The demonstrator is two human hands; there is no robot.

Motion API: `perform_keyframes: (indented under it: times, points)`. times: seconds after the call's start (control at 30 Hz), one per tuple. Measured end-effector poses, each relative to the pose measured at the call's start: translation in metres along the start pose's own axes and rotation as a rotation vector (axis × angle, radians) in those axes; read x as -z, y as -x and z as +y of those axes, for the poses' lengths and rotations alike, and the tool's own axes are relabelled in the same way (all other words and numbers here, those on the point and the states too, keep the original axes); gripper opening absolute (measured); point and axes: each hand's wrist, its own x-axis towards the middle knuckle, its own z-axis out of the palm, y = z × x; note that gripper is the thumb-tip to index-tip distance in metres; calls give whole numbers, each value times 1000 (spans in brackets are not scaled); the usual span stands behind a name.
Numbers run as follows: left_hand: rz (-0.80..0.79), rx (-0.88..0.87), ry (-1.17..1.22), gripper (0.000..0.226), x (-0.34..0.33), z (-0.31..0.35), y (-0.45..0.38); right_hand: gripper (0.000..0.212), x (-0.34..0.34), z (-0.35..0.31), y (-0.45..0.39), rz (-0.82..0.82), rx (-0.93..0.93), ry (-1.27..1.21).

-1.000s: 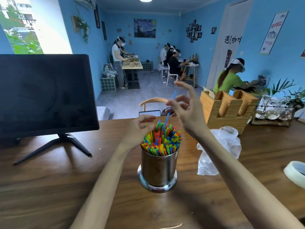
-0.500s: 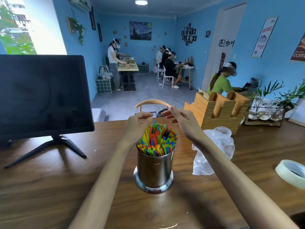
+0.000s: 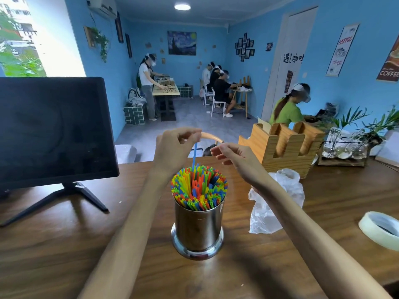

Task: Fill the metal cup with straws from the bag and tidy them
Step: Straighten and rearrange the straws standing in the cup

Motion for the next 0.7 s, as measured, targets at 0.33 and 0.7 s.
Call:
perform_keyframes:
  times: [0.33, 0.7]
  points:
    - [601, -207, 430, 10, 29, 48, -15, 23, -7, -22, -2, -158, 111, -11]
    - [-282, 432, 115, 22, 30, -20, 6, 16, 30, -44, -6, 228, 63, -686]
